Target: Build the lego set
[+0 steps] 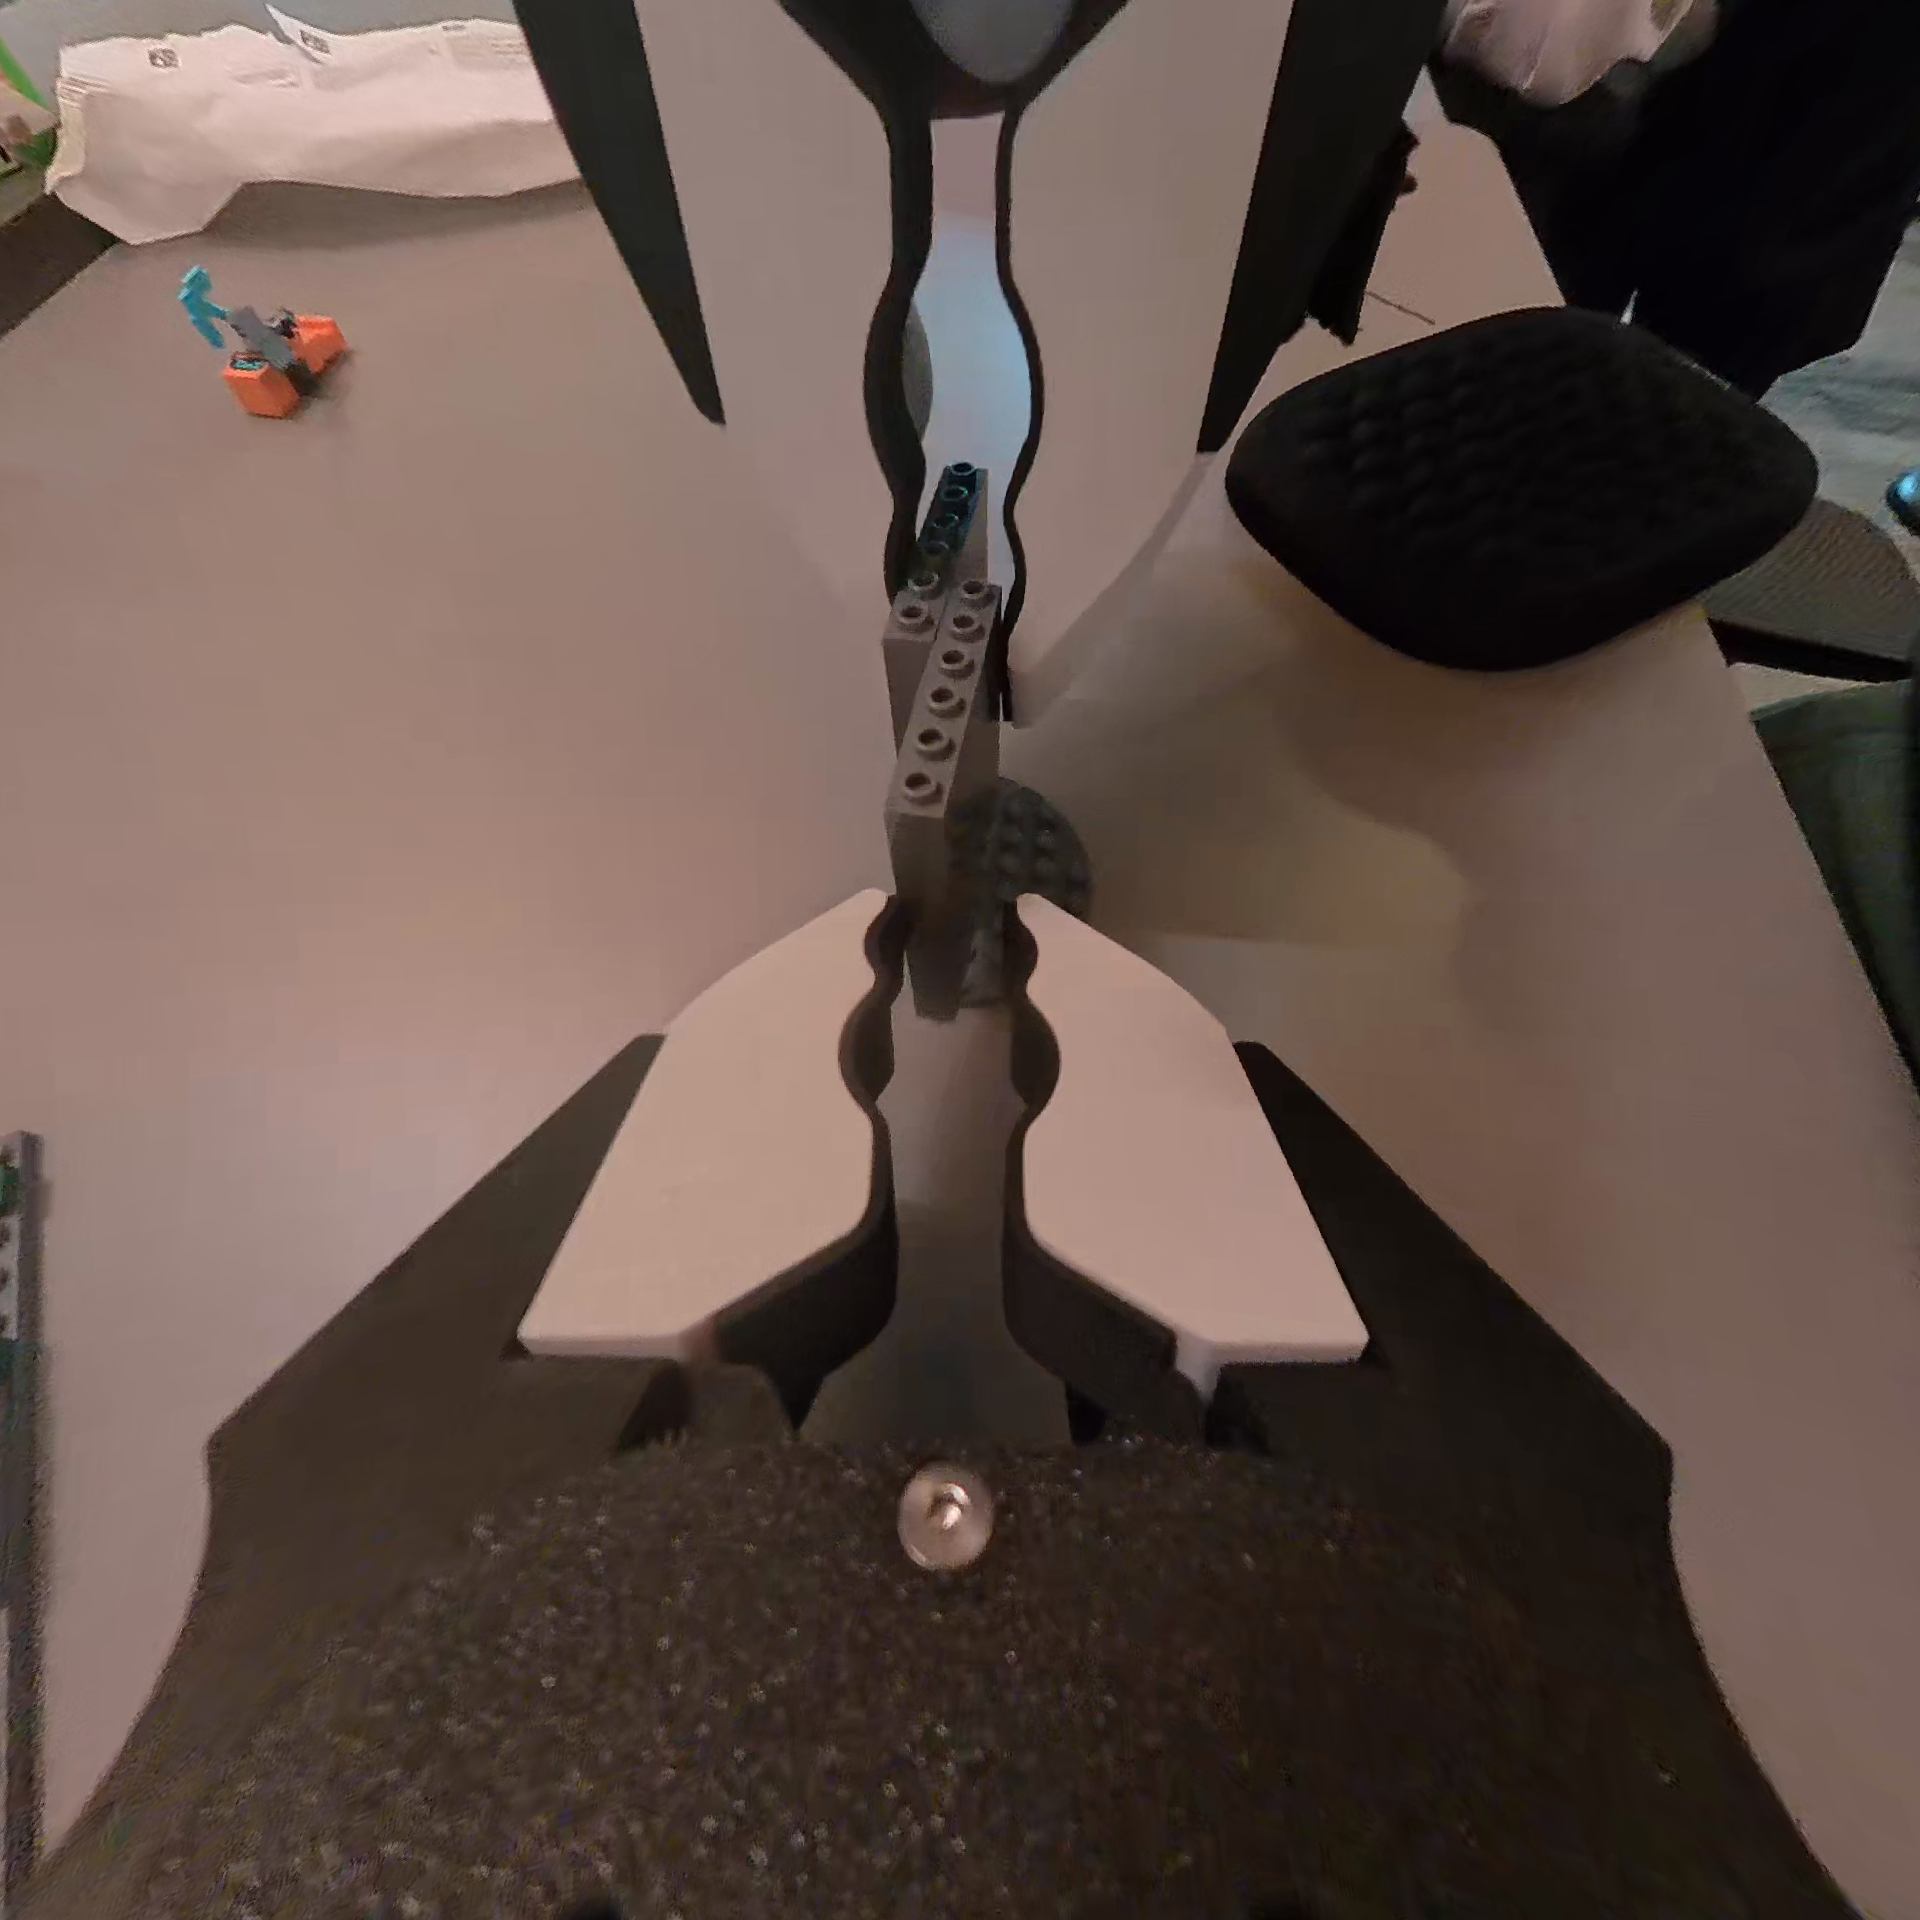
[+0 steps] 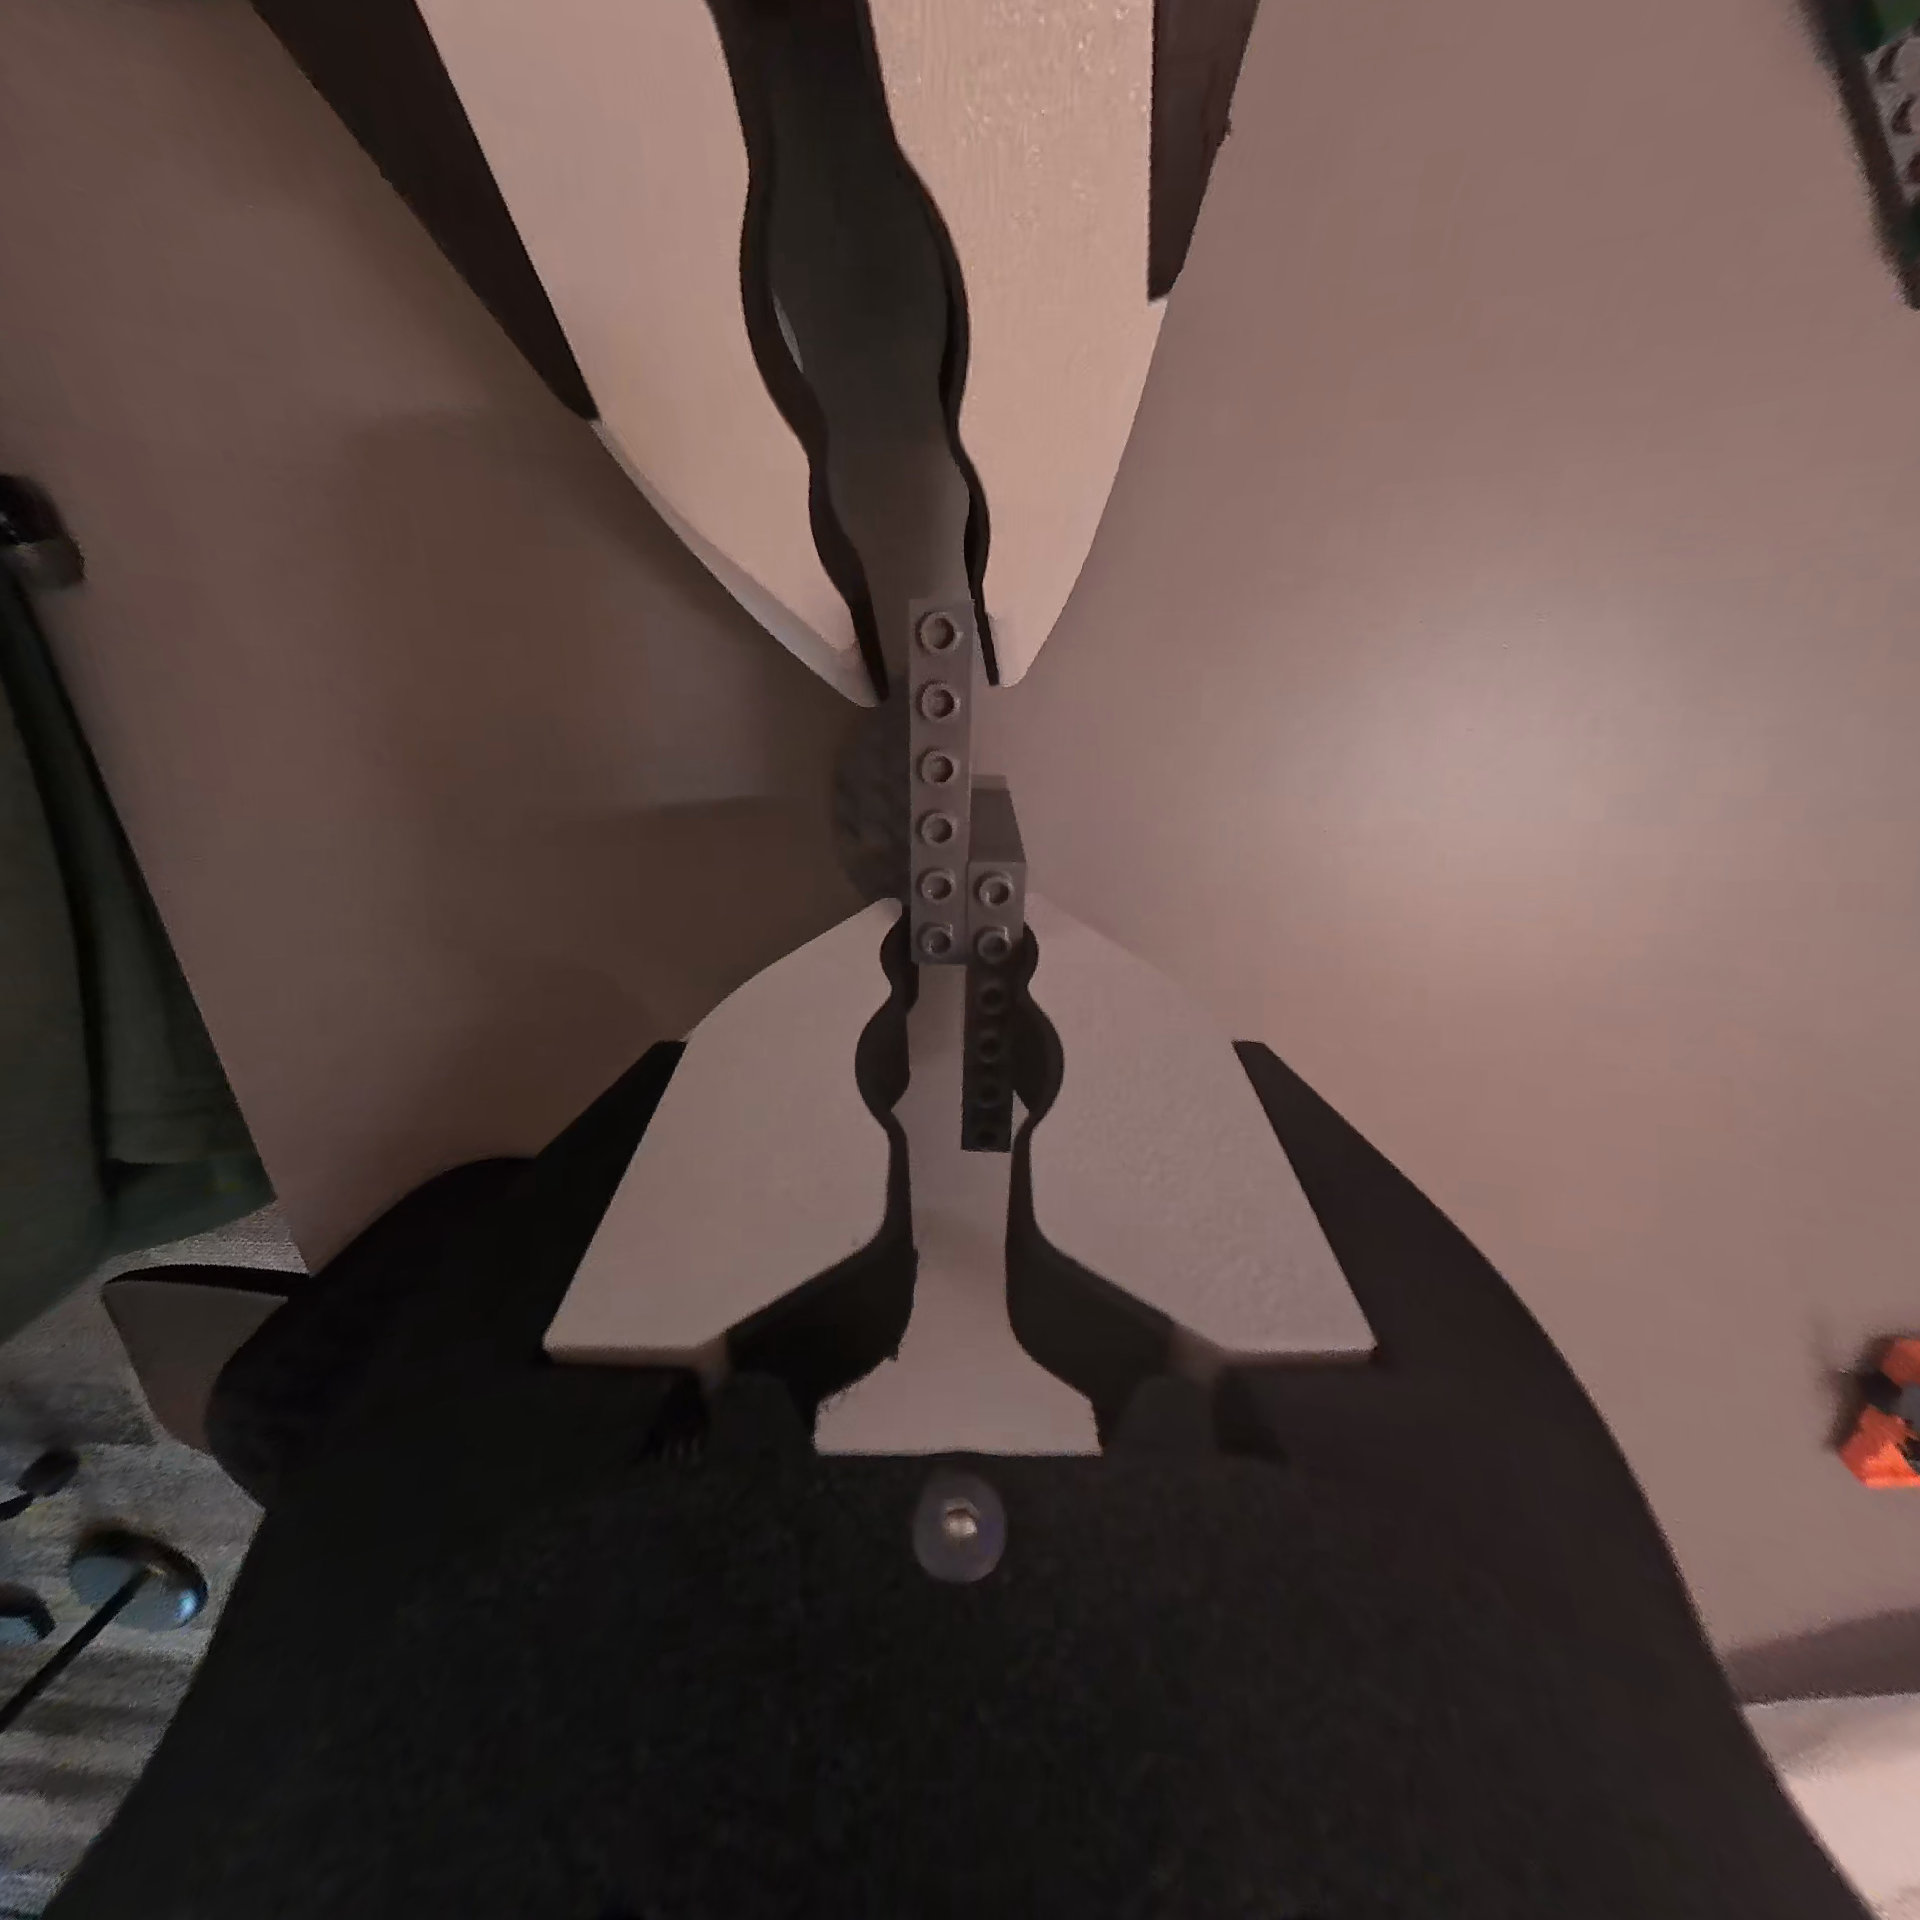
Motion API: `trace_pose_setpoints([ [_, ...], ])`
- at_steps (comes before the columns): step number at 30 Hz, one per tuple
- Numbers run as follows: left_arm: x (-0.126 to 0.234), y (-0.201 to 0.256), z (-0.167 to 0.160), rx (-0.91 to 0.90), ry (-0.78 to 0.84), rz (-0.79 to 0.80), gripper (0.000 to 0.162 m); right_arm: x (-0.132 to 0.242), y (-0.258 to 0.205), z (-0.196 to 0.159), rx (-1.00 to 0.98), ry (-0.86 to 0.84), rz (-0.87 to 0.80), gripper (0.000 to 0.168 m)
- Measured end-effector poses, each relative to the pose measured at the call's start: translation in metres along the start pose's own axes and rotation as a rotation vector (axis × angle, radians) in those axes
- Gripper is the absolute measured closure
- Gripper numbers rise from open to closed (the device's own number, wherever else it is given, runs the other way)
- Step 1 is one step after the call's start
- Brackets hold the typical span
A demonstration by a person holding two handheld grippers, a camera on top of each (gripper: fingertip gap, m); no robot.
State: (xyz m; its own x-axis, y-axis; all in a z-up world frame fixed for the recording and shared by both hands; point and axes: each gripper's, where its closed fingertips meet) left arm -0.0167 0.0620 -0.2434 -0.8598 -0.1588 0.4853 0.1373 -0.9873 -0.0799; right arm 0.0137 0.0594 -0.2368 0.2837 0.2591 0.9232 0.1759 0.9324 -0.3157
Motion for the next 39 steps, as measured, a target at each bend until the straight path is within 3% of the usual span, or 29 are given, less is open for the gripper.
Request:
trace_pose_setpoints([
  [15,-0.002,0.0,-0.007,-0.042,-0.076,0.124,0.147,-0.012,-0.001,0.003,-0.006,-0.047,0.047,0.154],
  [24,-0.005,-0.003,-0.01,-0.005,-0.079,0.111,0.15,-0.014,0.001,0.006,-0.009,-0.062,0.065,0.155],
  [39,-0.008,0.003,-0.003,0.075,-0.08,-0.034,0.152,-0.008,-0.003,0.001,-0.062,0.056,0.142,0.154],
])
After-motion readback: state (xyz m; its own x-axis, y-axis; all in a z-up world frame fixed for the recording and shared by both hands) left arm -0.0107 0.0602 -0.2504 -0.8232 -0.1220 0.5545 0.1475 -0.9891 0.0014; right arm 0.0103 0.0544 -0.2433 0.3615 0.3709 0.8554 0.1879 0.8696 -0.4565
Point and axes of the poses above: each gripper's, where its closed fingertips meet, x back along the fingers, z out of its top, y = z × x across the jaws, and after that the axes turned 14 degrees about z, right-handed
